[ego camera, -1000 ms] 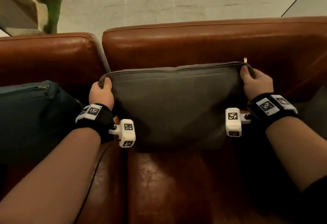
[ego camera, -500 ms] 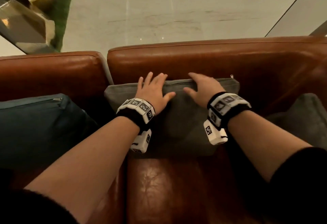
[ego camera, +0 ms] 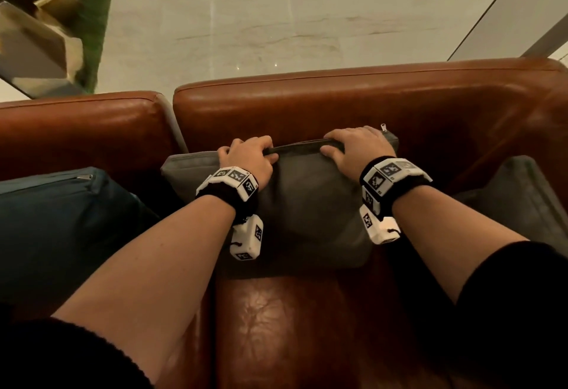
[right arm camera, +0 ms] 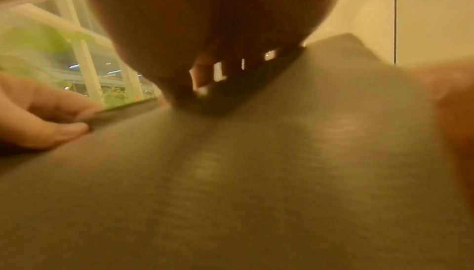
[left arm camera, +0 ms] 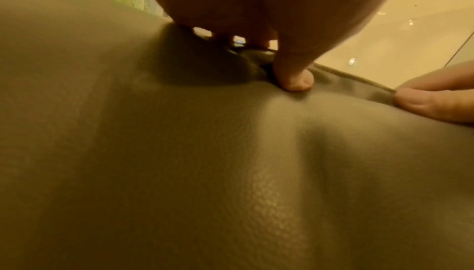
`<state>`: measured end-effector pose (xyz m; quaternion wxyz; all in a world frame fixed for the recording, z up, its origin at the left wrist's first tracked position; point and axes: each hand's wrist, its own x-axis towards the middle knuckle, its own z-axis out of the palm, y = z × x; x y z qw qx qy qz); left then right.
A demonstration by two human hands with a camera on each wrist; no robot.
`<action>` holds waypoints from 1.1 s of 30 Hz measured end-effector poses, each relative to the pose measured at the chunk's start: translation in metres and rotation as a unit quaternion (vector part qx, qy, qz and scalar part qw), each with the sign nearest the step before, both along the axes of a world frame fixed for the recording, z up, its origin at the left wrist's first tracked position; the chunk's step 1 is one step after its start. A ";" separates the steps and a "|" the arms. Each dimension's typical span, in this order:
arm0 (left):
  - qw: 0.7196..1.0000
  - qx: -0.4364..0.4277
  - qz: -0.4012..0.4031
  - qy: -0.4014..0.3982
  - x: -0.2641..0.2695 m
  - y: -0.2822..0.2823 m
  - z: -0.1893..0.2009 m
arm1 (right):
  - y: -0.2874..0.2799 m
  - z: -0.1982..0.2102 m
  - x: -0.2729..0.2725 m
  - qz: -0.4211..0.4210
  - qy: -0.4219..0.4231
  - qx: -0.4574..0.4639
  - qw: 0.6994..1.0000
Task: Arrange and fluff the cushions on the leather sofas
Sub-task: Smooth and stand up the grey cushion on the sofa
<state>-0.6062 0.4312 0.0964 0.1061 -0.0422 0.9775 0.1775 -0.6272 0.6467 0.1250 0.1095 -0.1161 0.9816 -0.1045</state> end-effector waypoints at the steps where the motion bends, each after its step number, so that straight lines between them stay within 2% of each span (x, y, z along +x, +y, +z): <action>1: 1.000 0.008 -0.001 0.005 0.001 0.000 0.000 | 0.006 0.001 0.000 0.000 0.003 0.004 1.000; 4: 0.999 0.014 -0.051 -0.005 0.001 -0.006 0.001 | 0.027 -0.002 -0.001 -0.020 -0.009 -0.006 1.000; 6: 0.996 -0.038 -0.085 -0.010 0.005 -0.035 -0.004 | 0.044 -0.010 -0.002 -0.023 -0.020 0.018 0.999; 9: 0.985 -0.145 -0.092 0.007 0.022 -0.093 -0.013 | 0.064 -0.021 0.001 -0.034 -0.042 0.020 0.998; 12: 0.972 -0.201 -0.112 0.052 0.032 -0.112 -0.015 | 0.066 -0.032 0.003 -0.010 0.039 -0.014 0.999; 16: 0.969 -0.191 -0.117 0.105 0.024 -0.106 -0.018 | 0.069 -0.041 0.001 0.000 0.093 -0.031 0.995; 19: 0.980 -0.141 -0.065 0.122 0.030 -0.114 -0.023 | 0.079 -0.045 0.003 -0.017 0.077 -0.068 0.995; 23: 0.994 -0.012 0.041 0.096 0.044 -0.130 -0.029 | 0.090 -0.050 0.013 -0.090 0.041 -0.134 0.986; 27: 0.997 -0.006 0.048 0.065 0.038 -0.125 -0.027 | 0.090 -0.045 0.015 -0.113 0.053 -0.155 0.980; 29: 0.995 0.015 0.067 0.075 0.038 -0.120 -0.026 | 0.090 -0.040 0.016 -0.128 0.062 -0.179 0.973; 31: 0.984 0.077 0.119 0.109 0.046 -0.118 -0.026 | 0.093 -0.043 0.020 -0.180 0.045 -0.223 0.957; 32: 0.972 0.121 0.164 0.120 0.052 -0.118 -0.028 | 0.095 -0.045 0.023 -0.221 0.028 -0.265 0.938; 33: 0.955 0.162 0.218 0.117 0.059 -0.117 -0.030 | 0.096 -0.048 0.028 -0.268 0.001 -0.333 0.904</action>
